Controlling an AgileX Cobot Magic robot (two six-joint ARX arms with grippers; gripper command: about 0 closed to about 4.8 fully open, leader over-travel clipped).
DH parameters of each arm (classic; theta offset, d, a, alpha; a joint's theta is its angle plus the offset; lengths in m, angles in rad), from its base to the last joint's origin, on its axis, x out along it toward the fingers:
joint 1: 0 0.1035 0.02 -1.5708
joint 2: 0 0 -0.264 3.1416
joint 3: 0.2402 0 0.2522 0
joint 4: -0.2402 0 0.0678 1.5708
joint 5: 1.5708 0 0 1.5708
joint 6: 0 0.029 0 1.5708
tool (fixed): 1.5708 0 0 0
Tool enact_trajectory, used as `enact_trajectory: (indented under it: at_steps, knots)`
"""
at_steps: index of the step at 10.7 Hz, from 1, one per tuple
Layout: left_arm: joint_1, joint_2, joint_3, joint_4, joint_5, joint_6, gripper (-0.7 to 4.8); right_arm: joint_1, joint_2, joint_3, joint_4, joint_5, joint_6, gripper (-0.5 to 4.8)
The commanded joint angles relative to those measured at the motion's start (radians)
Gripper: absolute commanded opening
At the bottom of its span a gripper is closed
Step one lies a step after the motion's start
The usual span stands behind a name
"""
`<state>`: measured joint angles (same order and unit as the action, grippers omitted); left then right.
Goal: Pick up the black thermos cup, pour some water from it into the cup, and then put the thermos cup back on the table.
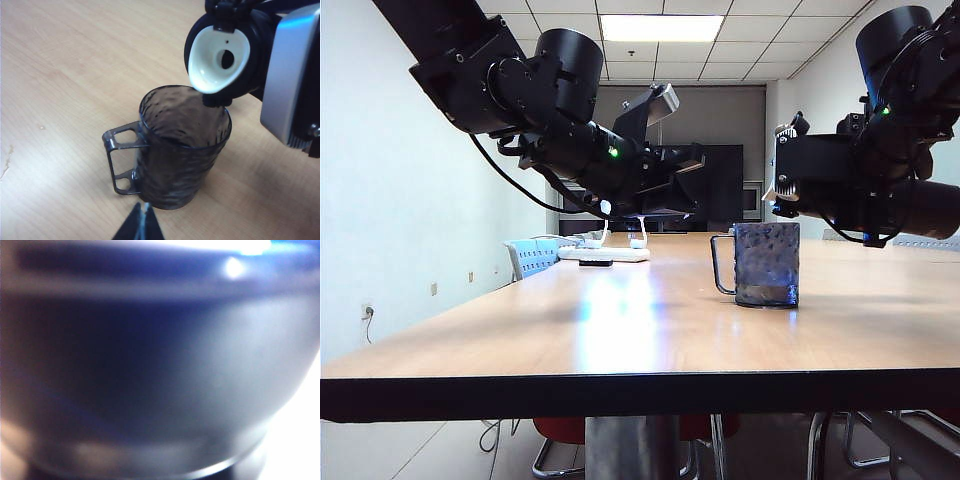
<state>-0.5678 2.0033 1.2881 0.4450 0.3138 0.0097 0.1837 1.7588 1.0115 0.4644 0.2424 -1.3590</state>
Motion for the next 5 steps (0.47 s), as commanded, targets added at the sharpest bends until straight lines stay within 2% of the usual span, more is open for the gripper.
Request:
enact_trajectory:
  at_steps: [1, 5]
  knots:
    - [-0.002, -0.003, 0.005, 0.005, 0.005, 0.001, -0.05, 0.001, -0.009, 0.013, 0.071, 0.007, -0.063, 0.94]
    - [-0.008, -0.003, 0.005, 0.005, 0.005, -0.003, -0.06, 0.001, -0.004, 0.013, 0.097, 0.019, -0.145, 0.94]
